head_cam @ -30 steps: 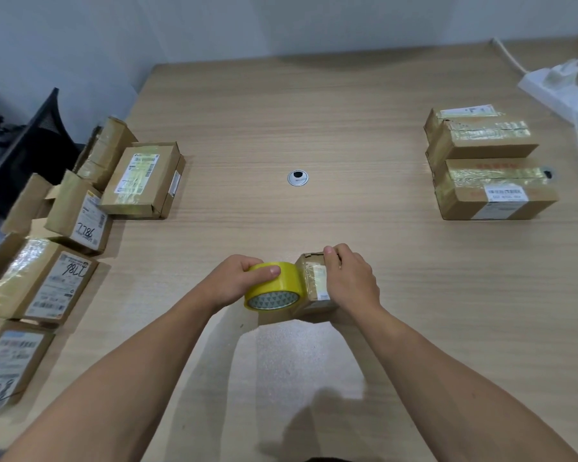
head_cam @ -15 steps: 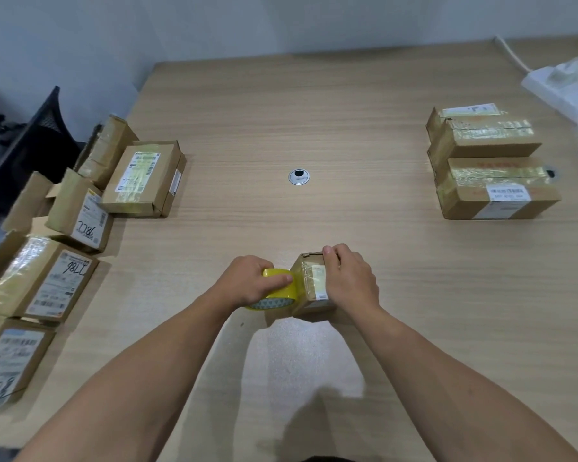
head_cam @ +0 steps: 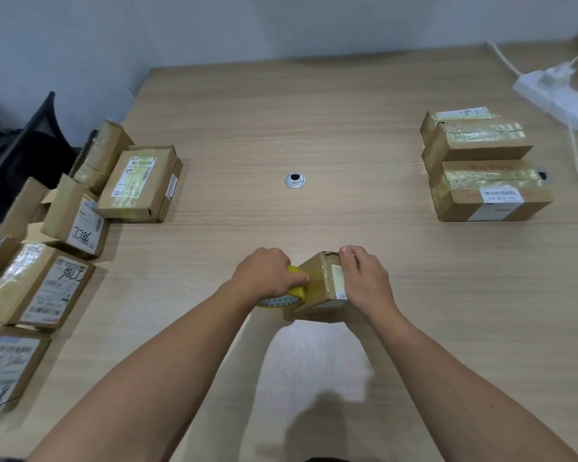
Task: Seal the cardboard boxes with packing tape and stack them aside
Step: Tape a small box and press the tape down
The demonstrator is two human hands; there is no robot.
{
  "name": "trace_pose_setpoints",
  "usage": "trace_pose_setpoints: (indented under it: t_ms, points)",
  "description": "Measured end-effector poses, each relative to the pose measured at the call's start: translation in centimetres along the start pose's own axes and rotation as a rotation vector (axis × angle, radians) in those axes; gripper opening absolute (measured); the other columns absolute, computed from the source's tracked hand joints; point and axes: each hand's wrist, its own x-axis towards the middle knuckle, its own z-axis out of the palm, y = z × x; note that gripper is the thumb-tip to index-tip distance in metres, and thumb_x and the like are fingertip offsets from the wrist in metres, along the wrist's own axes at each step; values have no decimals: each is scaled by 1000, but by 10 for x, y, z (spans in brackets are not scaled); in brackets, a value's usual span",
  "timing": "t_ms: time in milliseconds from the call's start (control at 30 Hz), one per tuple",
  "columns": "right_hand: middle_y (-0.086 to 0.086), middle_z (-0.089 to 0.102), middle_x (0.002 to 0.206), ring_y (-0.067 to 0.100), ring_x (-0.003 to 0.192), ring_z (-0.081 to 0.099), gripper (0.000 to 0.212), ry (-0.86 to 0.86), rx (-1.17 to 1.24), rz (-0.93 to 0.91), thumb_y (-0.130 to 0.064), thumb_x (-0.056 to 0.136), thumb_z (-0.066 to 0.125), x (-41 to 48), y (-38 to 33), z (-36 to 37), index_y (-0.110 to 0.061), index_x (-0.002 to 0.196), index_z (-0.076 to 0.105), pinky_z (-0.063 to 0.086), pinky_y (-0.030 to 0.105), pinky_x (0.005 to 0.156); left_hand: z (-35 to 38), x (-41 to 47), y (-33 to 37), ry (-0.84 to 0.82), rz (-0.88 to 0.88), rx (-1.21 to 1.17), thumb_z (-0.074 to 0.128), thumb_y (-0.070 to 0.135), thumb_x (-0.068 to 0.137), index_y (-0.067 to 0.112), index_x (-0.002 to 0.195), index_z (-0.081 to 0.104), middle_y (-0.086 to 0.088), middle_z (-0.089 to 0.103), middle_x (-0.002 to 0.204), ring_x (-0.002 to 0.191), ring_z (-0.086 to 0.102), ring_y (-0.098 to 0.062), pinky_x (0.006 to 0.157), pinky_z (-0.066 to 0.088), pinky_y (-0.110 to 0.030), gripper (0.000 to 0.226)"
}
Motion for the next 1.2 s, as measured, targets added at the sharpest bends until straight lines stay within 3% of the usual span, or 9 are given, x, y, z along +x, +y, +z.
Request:
trace_pose_setpoints:
  t_ms: [100,233,400,533,667,800,933,1133,1200]
  points:
    - [-1,50,129,18,119,51,43,18,-107,-26,-55,101,40,-2,-1,-12,-35,137,54,40,34,93,-3,-2,17,26,-50,60,65,57,80,18,71,59,0,51,74,79,57,-26,61,39,-30,40]
    - [3,54,132,20,124,49,51,-63,-218,-92,-58,100,40,0,-2,-19,-29,138,56,41,36,98,-4,-3,31,50,-67,96,65,49,78,19,68,55,1,52,73,76,56,-25,61,40,-29,33]
    - [4,50,135,27,127,49,94,-201,-222,22,-87,78,35,-4,-22,-22,-17,138,50,43,42,98,-3,-6,40,56,-64,97,60,49,82,18,66,50,1,51,72,76,55,-26,64,41,-30,36]
    - [9,38,141,32,130,45,91,-209,-205,93,-73,82,58,-7,-28,-18,-13,147,35,43,42,102,-7,-6,41,53,-48,93,53,53,87,19,67,51,1,49,72,78,56,-26,65,42,-30,40]
    - [10,43,136,29,126,48,76,-165,-132,92,-58,86,65,-6,-29,-19,-12,143,42,41,35,95,-7,-7,33,52,16,-18,59,60,84,16,71,63,-1,56,71,72,55,-20,57,37,-30,46]
    - [10,45,137,27,127,47,71,-152,-113,66,-51,88,66,-6,-30,-20,-11,142,45,39,34,95,-11,-12,18,44,112,-222,60,51,90,15,92,71,-3,67,90,90,59,-21,70,44,-34,38]
    - [9,47,137,24,127,46,62,-141,-73,55,-46,91,67,-7,-27,-22,-9,137,51,33,26,89,-13,-18,1,-10,157,-417,66,53,78,24,82,68,4,66,82,81,62,-15,67,45,-30,30]
    - [3,49,148,19,135,45,78,-158,116,88,-49,89,70,-7,-15,-19,-11,151,42,35,25,102,-10,-26,-18,-48,197,-815,71,57,65,10,79,67,-1,60,71,68,58,-11,64,44,-26,49]
    - [0,49,149,15,130,49,80,-163,213,123,-52,86,71,-8,-9,-14,-13,151,43,40,18,97,-10,-26,-21,-46,212,-873,72,58,63,10,78,66,-2,56,71,68,55,-12,62,42,-23,51]
